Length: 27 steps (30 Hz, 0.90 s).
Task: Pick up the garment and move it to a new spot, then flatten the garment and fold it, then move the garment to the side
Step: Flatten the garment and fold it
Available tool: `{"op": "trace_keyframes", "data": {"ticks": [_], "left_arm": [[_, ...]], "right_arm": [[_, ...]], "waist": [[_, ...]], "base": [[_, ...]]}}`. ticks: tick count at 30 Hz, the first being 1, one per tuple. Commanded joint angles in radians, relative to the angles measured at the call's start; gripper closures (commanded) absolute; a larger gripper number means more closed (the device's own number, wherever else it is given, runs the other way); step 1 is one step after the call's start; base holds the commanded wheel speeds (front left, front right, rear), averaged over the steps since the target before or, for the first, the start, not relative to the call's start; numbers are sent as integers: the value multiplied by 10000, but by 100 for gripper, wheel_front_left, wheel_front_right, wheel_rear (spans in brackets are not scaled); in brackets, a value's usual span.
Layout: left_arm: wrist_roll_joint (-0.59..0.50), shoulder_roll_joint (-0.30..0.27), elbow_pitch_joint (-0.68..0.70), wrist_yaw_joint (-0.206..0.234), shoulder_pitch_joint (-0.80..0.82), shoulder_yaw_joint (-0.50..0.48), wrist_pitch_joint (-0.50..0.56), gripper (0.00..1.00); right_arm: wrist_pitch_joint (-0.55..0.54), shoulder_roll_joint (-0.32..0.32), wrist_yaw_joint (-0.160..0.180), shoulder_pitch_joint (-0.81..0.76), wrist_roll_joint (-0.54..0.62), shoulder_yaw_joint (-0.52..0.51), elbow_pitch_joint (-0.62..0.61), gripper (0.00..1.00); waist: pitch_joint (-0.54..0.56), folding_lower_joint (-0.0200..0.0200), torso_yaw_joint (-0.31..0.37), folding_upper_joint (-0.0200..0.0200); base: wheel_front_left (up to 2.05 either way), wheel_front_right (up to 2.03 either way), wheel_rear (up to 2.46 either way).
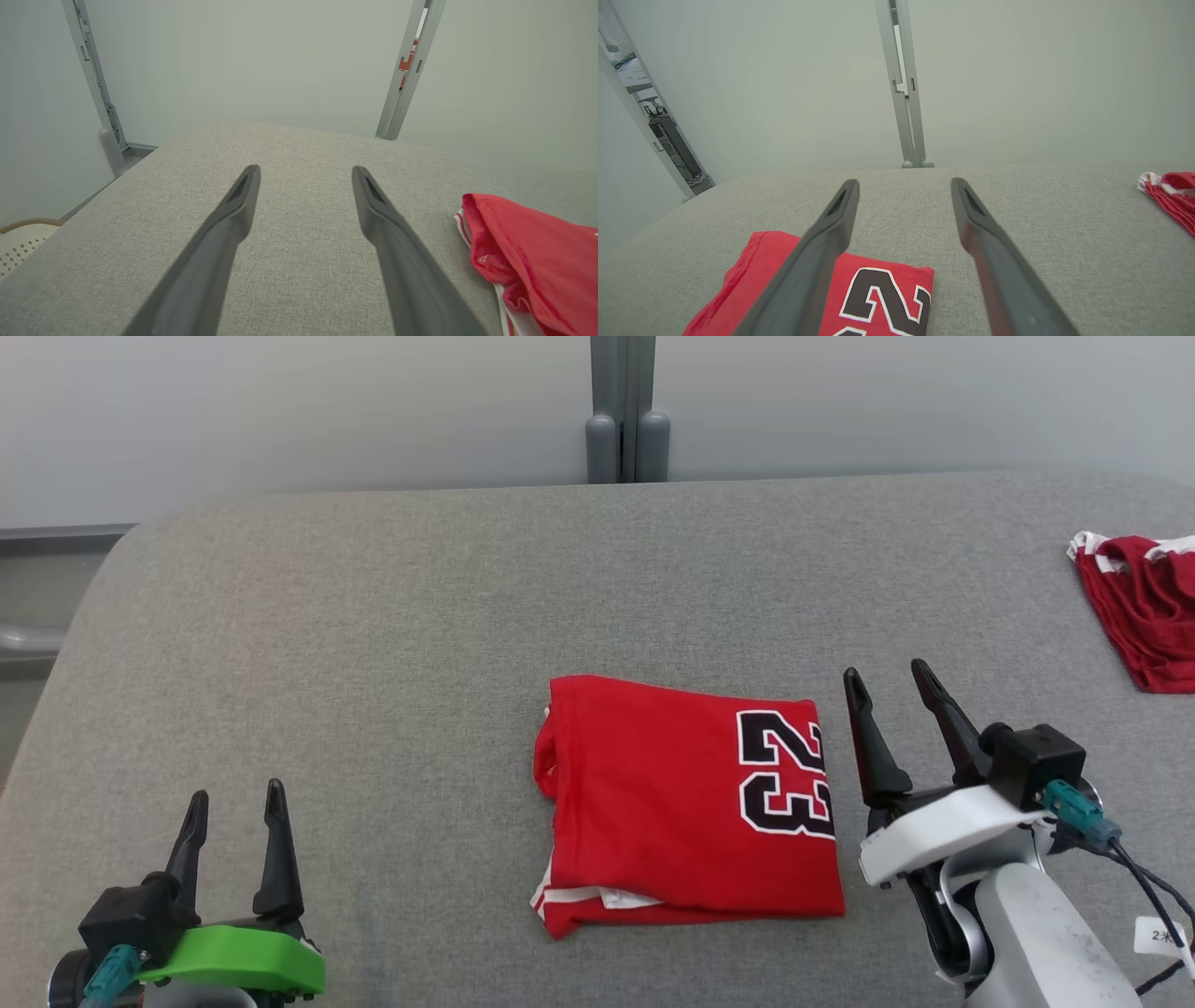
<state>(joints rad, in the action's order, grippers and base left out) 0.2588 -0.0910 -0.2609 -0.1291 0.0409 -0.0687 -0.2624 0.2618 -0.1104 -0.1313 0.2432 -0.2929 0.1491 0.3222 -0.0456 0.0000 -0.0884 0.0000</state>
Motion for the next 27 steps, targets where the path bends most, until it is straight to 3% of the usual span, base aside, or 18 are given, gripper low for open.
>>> {"op": "trace_keyframes", "data": {"ticks": [1, 17, 27], "left_arm": [[-65, -67, 32, -27, -180, -48, -27, 0], [-521, -57, -10, 17, -442, -76, -27, 0], [-638, -148, -16, 41, -499, 7, -27, 0]], "right_arm": [[38, -51, 15, -301, 87, -62, -174, 0], [38, 383, 15, -2330, 344, -958, -1315, 0], [39, 479, 15, -2632, 431, -1168, -1437, 0]], "waist": [[164, 0, 188, 0], [690, 0, 407, 0], [777, 0, 301, 0]], "base": [[0, 0, 0], [0, 0, 0], [0, 0, 0]]}}
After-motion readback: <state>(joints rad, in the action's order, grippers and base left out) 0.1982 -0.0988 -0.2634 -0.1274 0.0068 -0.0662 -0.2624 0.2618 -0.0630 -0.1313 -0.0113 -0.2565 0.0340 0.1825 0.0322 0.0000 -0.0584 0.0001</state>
